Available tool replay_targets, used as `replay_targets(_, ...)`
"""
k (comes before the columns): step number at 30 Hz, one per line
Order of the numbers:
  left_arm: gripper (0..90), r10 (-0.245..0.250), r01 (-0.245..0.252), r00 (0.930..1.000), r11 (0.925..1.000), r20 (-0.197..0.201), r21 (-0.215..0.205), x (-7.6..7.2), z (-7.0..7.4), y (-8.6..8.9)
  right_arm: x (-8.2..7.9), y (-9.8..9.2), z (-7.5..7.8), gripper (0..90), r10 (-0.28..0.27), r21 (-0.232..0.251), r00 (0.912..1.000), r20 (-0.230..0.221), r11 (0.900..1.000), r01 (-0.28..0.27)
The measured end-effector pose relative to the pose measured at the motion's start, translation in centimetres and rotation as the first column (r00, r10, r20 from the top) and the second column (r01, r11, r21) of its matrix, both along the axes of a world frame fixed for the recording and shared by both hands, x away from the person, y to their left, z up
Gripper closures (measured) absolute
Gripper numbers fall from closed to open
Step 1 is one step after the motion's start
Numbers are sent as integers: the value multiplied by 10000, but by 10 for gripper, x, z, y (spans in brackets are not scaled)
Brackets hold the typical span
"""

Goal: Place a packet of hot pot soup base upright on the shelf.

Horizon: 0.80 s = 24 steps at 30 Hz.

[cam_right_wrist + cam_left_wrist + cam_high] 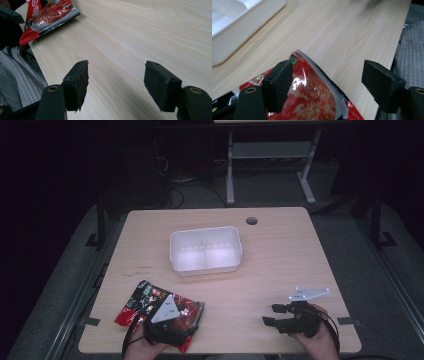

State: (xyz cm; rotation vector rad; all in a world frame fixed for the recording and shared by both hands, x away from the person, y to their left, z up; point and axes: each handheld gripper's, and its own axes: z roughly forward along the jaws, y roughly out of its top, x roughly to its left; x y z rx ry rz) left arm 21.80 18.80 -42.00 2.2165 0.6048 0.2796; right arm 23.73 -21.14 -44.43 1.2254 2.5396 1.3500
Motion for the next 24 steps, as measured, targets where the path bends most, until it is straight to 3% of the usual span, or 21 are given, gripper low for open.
replay_targets(6,246,-201,196,9997,9993,155,330,-6,1,5,-1,13,4,354,256,-110,9996,94,9996,-255)
replay_targets(15,247,-261,264,9996,9992,-87,305,-1,-2,5,-1,9,1,366,231,-13,9997,-2,9997,-231)
replay_targets(24,271,-239,247,9995,9990,-230,369,2,4,14,-4,37,8,560,787,-281,9968,127,9965,-783)
